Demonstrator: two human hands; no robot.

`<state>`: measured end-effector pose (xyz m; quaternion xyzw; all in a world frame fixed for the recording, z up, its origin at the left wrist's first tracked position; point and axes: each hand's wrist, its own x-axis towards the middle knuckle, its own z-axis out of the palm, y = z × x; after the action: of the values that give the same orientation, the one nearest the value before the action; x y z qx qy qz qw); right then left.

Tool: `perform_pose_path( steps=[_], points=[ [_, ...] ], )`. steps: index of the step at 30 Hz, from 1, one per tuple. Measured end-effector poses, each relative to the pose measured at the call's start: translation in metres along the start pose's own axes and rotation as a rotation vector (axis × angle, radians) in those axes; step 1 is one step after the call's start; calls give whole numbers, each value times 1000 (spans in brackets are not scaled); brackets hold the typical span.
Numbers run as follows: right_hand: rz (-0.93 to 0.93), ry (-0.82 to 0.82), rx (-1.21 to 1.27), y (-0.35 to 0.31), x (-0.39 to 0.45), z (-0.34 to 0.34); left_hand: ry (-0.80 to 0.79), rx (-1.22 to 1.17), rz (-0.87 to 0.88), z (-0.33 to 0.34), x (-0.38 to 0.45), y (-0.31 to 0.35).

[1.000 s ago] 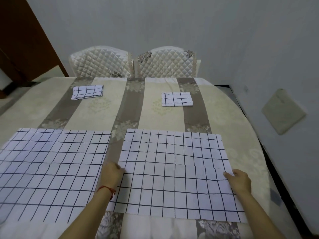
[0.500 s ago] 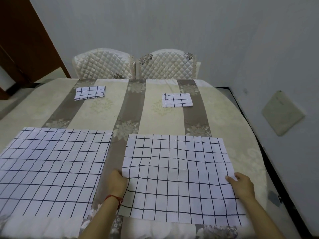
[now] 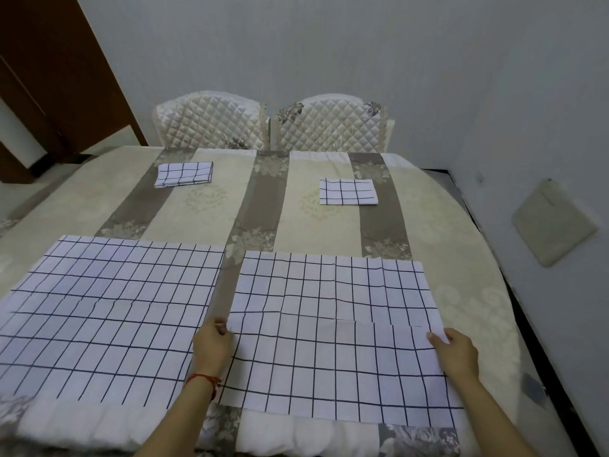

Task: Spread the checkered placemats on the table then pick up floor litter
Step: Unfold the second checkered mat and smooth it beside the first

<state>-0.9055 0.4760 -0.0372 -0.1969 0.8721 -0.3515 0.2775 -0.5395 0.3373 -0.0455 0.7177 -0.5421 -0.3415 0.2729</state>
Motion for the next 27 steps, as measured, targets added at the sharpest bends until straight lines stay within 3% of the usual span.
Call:
perform_pose_path(
  steps=[14,18,22,27],
  points=[
    [12,94,-50,0,12,3,-34,-39,18,8,8,-2],
    [-4,204,-201,-1,9,4,-37,-3,23,7,6,2],
    [-149,340,-367,-13,3,12,77,261,55,10,0,6],
    [-505,72,-485,-23,2,51,-7,385,312,49,-8,23]
  ],
)
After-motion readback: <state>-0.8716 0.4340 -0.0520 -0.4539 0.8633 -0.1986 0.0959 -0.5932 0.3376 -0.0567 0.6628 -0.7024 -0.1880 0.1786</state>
